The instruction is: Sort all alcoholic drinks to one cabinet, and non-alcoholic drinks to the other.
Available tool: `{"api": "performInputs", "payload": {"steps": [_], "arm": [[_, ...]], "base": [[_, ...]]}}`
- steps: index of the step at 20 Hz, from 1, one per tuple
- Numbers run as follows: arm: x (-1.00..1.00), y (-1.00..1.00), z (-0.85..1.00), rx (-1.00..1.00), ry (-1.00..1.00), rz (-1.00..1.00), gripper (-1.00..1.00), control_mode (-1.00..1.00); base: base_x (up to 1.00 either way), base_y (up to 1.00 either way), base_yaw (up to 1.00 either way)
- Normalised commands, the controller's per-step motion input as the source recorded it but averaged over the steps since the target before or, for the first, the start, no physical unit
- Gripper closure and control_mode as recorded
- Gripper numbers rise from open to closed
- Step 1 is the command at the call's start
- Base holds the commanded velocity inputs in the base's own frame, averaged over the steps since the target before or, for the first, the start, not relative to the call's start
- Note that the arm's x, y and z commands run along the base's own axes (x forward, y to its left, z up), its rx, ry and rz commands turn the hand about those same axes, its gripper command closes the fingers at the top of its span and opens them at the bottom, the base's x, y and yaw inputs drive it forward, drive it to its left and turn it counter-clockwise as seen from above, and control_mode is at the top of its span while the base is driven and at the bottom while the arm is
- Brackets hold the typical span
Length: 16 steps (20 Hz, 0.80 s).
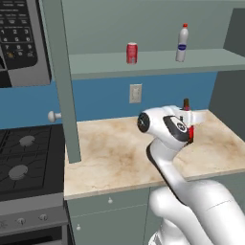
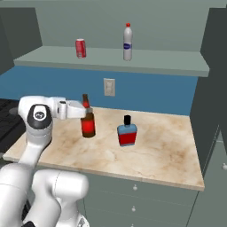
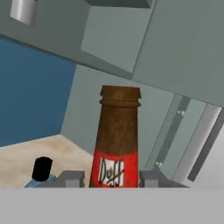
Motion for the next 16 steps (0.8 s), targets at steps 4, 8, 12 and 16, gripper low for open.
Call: {"api": "performInputs", "payload": {"steps": [4, 8, 12, 16], "arm": [[-0.44, 0.17, 0.39, 0.08, 0.04, 0.38, 1.0, -1.0], [-0.39, 0.22, 0.38, 0.14, 0.04, 0.34, 1.0, -1.0], [-0.37, 0.21, 0.37, 0.18, 0.02, 0.3, 1.0, -1.0], [-0.32, 0.21, 0.39, 0.19, 0.02, 0.26, 1.0, -1.0]], "base": [[0.0, 0.0, 0.0], [0.0, 0.0, 0.0], [0.0, 0.0, 0.0], [0.0, 0.0, 0.0]]}}
